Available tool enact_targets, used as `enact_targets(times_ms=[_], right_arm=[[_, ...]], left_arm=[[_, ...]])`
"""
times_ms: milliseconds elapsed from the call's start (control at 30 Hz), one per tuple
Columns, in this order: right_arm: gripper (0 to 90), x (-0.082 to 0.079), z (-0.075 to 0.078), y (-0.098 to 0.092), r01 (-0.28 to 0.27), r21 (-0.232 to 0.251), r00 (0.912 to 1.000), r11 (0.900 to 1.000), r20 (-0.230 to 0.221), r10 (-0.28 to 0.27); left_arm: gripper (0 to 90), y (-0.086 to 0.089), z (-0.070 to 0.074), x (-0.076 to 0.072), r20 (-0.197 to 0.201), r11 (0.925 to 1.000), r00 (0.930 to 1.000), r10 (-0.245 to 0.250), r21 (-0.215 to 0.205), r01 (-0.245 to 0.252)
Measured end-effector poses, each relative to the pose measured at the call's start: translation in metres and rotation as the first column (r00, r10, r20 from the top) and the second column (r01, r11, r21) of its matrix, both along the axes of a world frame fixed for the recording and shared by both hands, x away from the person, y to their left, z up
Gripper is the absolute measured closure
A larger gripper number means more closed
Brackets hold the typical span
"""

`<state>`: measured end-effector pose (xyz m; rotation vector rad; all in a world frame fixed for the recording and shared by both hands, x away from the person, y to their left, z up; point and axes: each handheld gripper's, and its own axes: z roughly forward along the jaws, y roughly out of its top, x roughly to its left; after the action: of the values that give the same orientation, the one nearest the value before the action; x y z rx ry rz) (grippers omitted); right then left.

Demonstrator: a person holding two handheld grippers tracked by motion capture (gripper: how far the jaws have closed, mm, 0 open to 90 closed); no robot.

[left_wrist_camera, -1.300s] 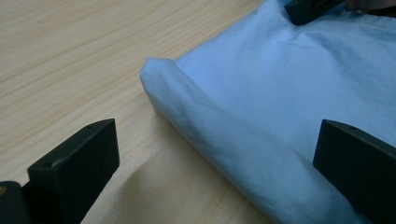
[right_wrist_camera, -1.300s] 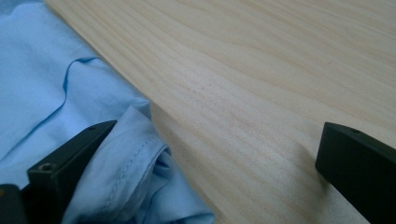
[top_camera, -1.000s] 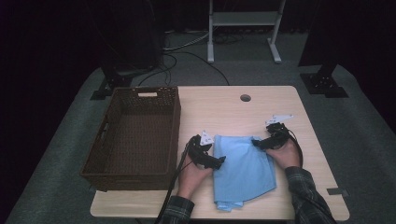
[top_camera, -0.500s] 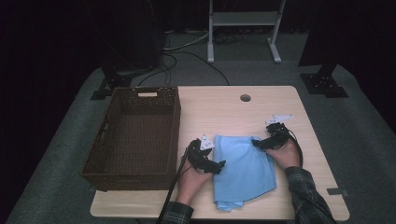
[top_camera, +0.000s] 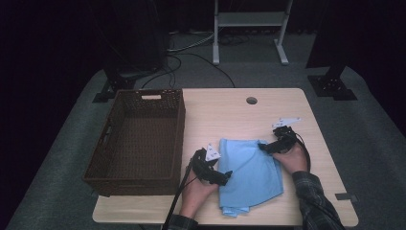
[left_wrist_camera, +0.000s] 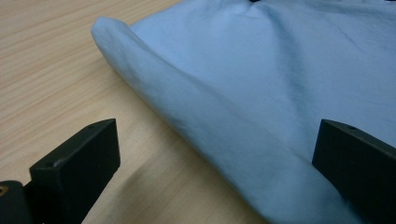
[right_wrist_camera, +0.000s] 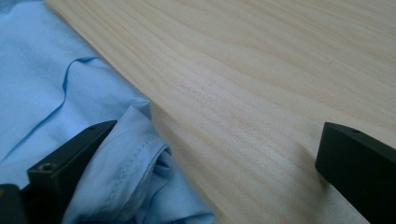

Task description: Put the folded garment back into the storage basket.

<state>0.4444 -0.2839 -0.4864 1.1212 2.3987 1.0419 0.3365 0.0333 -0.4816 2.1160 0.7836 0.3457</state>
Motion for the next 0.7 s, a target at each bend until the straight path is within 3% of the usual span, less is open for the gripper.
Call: enact_targets(times_ms=[700], right_arm=[[0.0,0.000,0.000,0.000,0.001,0.000,1.0000,1.000,0.000,-0.001]], left_arm=[[0.0,-0.001,0.000,-0.031,0.000,0.9999,0.9999,-0.013,0.011,0.013]])
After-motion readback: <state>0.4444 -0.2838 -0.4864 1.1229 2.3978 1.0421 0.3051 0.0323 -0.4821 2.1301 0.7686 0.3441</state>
